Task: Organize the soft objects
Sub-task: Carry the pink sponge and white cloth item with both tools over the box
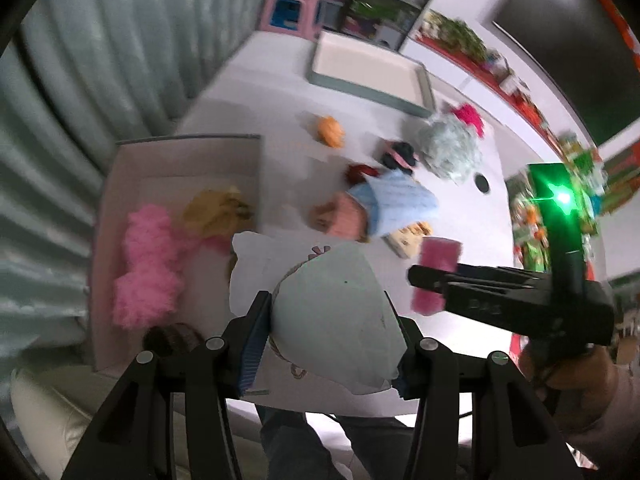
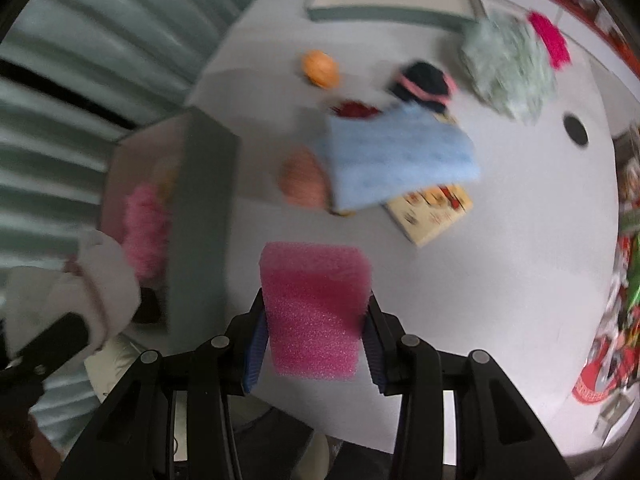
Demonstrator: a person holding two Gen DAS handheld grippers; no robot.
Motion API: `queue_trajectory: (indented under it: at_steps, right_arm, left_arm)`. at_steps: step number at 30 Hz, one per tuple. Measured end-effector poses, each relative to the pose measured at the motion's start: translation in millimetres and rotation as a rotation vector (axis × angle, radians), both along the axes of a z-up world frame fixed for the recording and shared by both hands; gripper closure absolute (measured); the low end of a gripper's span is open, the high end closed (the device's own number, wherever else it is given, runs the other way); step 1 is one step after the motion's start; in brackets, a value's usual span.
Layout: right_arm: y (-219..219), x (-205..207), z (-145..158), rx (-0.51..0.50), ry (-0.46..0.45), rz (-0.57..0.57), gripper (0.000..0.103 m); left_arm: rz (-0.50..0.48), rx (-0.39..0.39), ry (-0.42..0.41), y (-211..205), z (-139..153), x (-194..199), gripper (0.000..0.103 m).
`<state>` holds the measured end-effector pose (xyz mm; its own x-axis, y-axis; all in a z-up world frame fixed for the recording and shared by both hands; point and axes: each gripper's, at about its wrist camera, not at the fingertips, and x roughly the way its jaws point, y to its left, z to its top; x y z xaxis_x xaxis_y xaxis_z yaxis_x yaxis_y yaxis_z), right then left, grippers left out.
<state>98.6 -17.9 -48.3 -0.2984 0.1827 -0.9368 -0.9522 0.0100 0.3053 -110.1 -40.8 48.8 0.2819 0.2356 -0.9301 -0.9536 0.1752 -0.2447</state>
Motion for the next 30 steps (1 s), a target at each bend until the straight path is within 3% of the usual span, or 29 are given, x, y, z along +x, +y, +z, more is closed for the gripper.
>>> queue_trajectory:
  at_steps: [12,23,30]
  right_arm:
    - [25.9,-97.6,63.0,0.107,-0.009,0.188,0.058]
    - [30.8,-154.8,84.4,0.134,-0.039,0.287,0.058]
    - [31.3,-170.8,87.8,0.124,-0.031,0.301,0.058]
  left_arm:
    - [0.189,0.091,0.016,-5.8,20.1,-82.5,0.051]
    - [0.256,0.138,-0.003,-3.8,23.1,-128.9,0.051]
    - [0.257,0.143,-0.002,-0.5,22.2,-136.1,0.051]
